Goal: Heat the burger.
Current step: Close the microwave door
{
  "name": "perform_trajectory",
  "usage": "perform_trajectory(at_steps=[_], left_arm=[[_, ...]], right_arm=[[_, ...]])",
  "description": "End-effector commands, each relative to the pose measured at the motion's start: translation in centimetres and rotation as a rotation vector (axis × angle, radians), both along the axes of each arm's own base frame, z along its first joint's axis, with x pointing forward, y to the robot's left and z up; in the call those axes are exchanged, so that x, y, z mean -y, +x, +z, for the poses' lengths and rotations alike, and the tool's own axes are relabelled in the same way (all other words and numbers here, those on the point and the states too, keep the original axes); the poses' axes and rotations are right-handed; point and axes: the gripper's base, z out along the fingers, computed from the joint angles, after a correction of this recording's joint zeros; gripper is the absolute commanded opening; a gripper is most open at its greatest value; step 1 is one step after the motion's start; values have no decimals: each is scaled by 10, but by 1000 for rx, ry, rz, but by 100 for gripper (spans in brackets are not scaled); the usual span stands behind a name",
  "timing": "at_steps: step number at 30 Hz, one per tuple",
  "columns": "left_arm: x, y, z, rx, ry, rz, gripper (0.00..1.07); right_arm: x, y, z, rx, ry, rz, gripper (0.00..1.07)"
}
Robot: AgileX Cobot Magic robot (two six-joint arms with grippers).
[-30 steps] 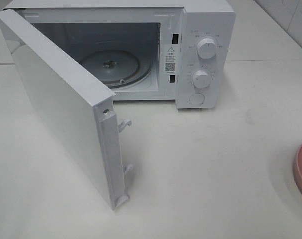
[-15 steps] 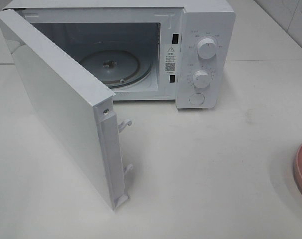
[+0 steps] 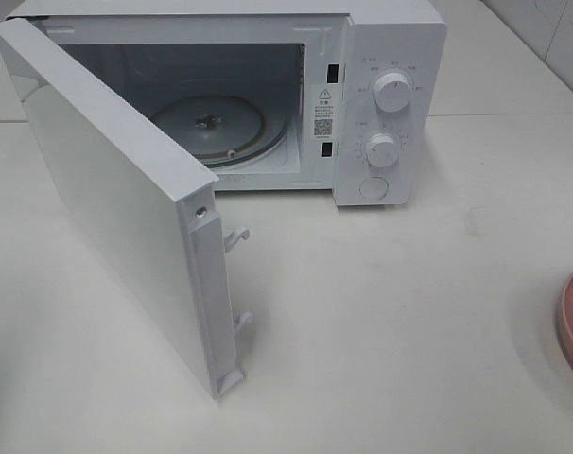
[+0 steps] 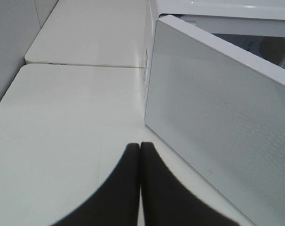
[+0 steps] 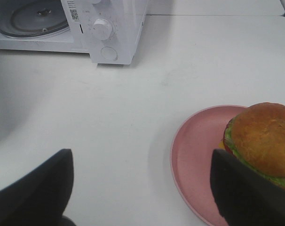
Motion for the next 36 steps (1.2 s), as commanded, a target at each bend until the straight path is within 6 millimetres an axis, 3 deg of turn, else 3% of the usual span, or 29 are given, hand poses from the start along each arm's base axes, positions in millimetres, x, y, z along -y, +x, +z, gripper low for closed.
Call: perform_trajectory(at_steps=[1,5,14,27,36], left_arm=[[0,14,-3,64,-6,12,0],[-1,34,-23,140,-10,29,0],[-3,54,-58,296,-2,51,0],[10,91,-83,253,27,-90,0],[24,111,-89,220,-12,-238,0]], right_arm=[[0,-3,0,27,1,-3,76],[0,-3,0,27,1,-3,76],[0,-3,0,27,1,-3,75],[0,-3,0,27,1,-3,75],[0,-3,0,27,1,-3,75]])
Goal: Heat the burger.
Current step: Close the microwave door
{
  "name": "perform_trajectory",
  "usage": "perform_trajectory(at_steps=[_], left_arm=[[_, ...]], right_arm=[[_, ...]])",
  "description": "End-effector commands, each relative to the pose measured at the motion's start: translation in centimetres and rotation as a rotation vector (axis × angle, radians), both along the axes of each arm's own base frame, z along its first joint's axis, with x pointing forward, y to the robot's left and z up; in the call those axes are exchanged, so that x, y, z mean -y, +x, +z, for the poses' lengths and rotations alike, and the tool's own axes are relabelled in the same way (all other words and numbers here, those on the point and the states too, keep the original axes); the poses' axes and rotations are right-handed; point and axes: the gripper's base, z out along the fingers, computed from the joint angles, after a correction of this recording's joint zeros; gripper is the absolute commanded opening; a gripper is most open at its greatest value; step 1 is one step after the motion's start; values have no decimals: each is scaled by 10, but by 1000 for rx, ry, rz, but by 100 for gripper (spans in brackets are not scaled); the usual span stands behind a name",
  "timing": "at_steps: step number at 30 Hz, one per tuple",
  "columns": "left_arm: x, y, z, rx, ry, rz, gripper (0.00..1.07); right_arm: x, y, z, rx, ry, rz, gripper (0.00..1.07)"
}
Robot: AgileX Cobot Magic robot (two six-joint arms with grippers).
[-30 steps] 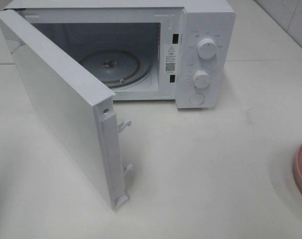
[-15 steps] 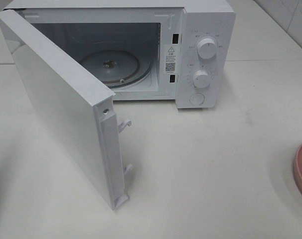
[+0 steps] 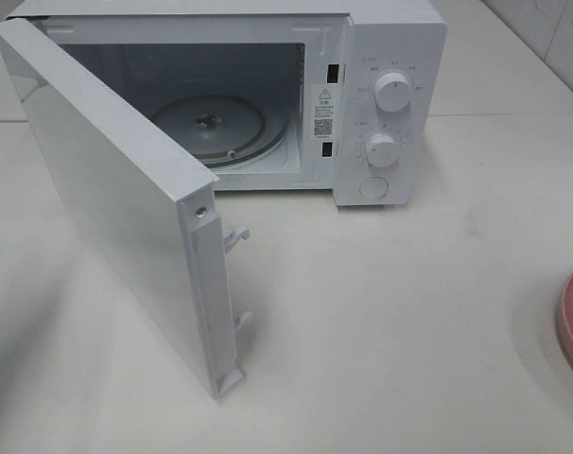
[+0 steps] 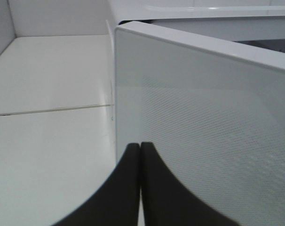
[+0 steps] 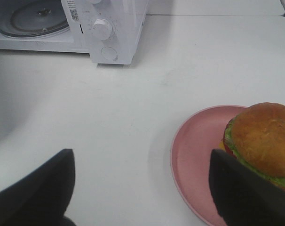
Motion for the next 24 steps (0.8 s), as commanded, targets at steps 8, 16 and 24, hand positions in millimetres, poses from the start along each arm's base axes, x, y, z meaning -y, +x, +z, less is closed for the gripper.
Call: perform_trajectory(at_steps=[8,16,24], left_arm=[[27,20,-4,-6,6,-203,0],[52,30,-14,-44,-22,-215,0],[88,43,-16,-49,-4,-202,0]], right_arm=[[0,-3,0,27,1,-3,75],[0,-3,0,27,1,-3,75],[0,-3,0,27,1,-3,75]])
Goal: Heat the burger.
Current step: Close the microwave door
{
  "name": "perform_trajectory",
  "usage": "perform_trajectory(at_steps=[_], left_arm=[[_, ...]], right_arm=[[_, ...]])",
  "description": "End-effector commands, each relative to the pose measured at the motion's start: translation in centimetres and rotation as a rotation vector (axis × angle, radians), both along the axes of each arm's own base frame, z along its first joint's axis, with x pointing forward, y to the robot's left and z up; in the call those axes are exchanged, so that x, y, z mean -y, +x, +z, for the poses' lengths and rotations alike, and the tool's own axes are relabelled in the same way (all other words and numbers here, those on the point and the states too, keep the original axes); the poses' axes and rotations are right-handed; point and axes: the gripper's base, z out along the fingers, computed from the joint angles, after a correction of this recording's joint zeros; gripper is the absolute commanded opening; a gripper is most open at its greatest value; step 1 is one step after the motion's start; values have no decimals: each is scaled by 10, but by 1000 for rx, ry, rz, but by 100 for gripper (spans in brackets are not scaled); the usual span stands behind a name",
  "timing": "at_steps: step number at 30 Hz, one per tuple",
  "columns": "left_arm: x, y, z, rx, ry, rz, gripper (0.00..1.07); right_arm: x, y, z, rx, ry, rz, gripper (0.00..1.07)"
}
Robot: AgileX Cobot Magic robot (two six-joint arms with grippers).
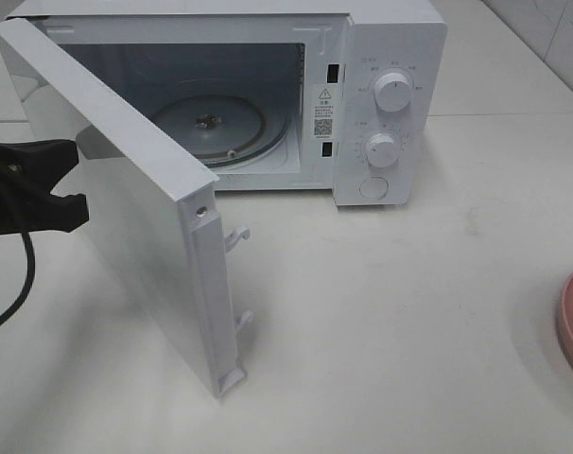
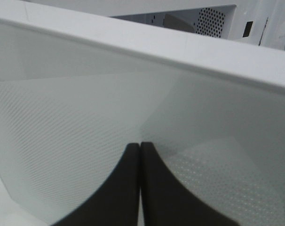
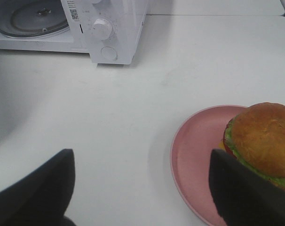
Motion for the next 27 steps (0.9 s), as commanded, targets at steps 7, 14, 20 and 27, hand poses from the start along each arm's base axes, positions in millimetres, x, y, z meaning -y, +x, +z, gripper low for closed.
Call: perform_trajectory(at_steps=[7,14,20,27], left_arm=[[37,18,3,17,-12,-24,0],[65,37,0,-5,-53,-14,0],[92,51,0,16,-42,-17,0],[120,69,1,30,-63,7,0]], right_arm=[[0,-3,0,27,1,-3,75],[0,-3,0,27,2,-4,75],[0,-3,0,27,2,-4,75],[0,-3,0,27,1,-3,75]])
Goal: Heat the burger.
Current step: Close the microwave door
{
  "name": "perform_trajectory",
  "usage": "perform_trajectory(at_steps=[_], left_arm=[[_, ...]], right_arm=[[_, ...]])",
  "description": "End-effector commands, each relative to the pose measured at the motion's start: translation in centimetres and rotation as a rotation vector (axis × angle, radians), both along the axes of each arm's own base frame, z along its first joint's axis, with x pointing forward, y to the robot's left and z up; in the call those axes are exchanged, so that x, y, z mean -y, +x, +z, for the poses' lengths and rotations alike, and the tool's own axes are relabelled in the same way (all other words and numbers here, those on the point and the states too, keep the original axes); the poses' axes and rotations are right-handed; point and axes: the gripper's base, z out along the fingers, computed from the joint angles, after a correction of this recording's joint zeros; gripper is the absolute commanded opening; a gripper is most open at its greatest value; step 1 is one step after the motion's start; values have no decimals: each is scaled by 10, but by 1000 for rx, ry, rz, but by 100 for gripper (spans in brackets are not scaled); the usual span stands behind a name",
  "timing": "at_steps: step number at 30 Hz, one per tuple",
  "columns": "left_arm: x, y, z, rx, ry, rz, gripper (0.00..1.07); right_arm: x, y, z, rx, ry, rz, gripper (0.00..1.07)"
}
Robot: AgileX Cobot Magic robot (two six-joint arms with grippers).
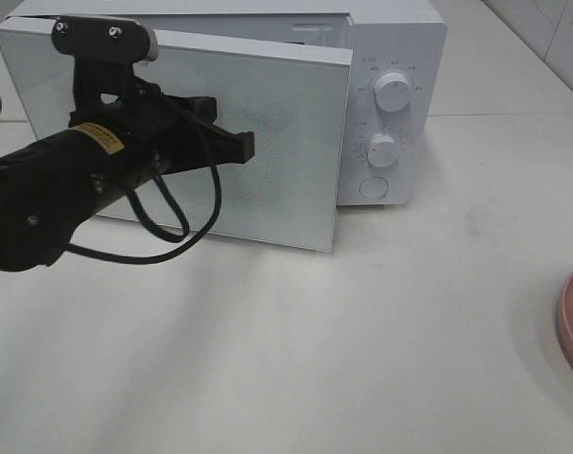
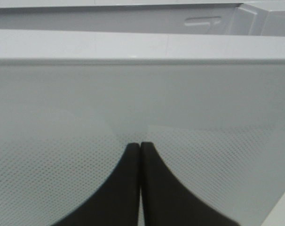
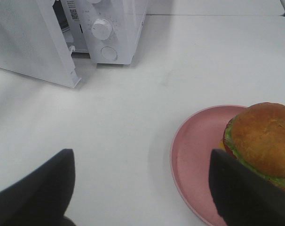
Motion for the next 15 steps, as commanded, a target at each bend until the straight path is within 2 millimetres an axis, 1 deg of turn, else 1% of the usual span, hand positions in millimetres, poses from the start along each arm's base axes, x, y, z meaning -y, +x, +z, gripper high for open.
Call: perform_trajectory(at_steps=[1,2,4,7,9,15], left_arm=[[16,13,4,27,-29,15,0],[16,13,4,27,-29,15,0],[25,22,3,30,-42,21,0],[29,28,3,36,-43,30,0],[35,38,3,48,-39,50,0],[44,50,1,54,-57,66,0]], right_arm=[[0,-3,0,27,1,-3,75],[0,-3,0,27,1,-3,75],[0,-3,0,27,1,-3,75],[0,-3,0,27,1,-3,75],[0,-3,0,27,1,-3,75],[0,-3,0,27,1,-3,75]])
